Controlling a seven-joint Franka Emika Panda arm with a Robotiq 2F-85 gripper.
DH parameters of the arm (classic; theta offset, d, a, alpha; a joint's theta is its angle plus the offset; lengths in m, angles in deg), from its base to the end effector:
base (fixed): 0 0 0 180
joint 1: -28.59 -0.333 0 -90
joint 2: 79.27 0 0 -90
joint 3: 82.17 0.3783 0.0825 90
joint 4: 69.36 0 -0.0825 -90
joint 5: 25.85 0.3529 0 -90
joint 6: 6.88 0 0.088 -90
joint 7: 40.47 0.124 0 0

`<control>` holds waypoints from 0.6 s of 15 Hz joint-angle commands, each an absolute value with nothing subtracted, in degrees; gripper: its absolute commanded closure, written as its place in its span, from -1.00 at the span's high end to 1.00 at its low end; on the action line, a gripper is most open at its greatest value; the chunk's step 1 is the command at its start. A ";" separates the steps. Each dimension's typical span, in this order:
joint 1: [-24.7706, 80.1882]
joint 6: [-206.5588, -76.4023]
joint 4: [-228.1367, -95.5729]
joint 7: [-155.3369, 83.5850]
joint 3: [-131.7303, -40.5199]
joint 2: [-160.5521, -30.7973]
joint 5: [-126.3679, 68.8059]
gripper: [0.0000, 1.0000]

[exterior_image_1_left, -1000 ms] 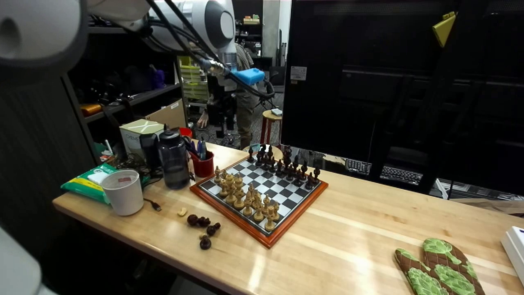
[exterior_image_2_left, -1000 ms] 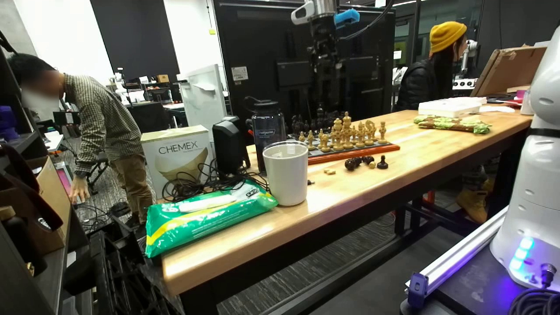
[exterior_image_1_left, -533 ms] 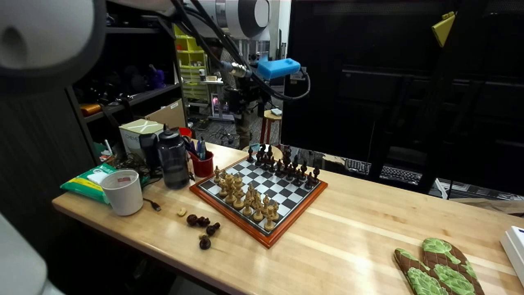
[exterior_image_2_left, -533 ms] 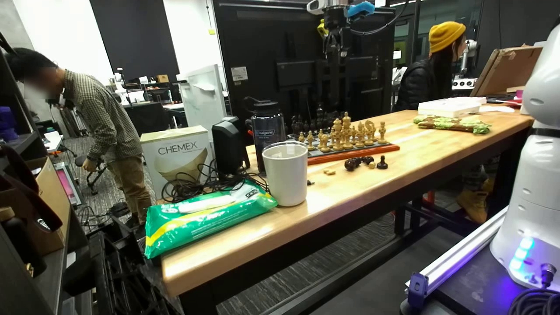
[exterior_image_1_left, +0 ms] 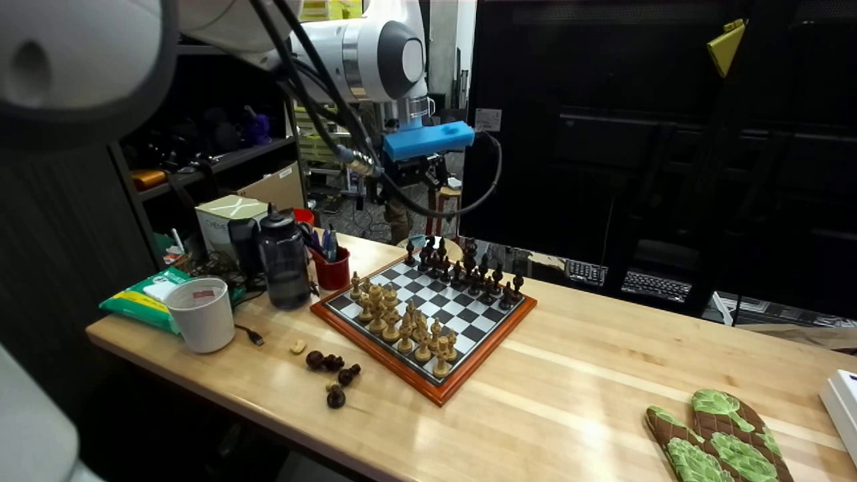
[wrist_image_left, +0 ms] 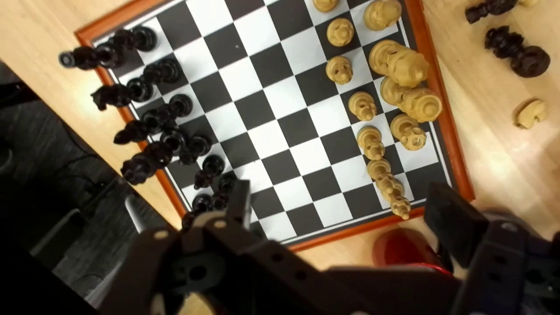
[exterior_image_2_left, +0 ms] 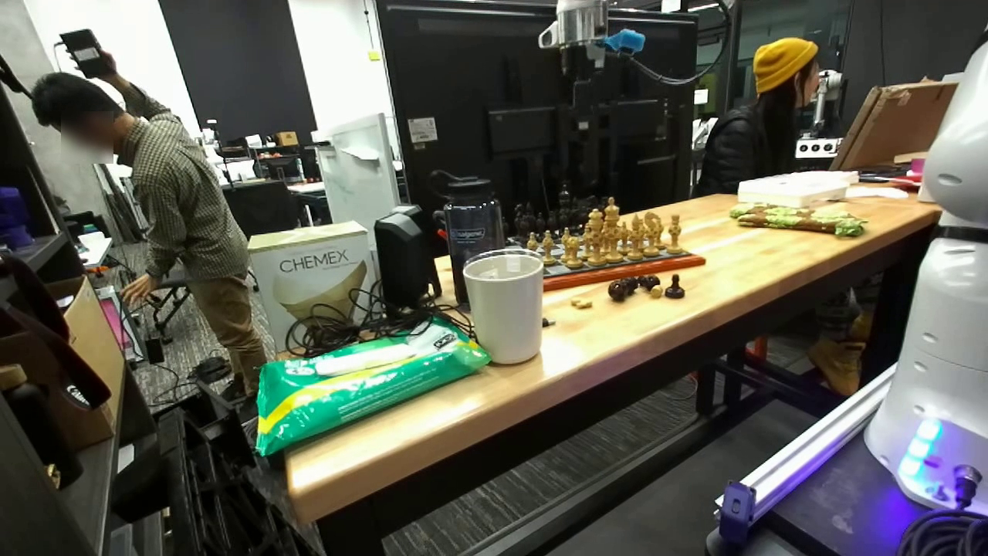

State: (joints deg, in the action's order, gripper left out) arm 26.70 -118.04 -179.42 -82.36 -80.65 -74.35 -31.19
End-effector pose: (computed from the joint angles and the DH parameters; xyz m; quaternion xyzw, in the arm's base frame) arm 0.5121 0.0232 0.5907 0.9150 0.3975 0.0345 0.0601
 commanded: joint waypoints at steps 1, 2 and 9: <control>26.31 -118.03 -179.76 -81.46 -80.81 -74.46 -31.58 1.00; 26.31 -118.03 -179.73 -81.58 -80.80 -74.61 -31.50 1.00; 27.03 -123.04 -179.76 -69.19 -81.27 -75.91 -30.25 1.00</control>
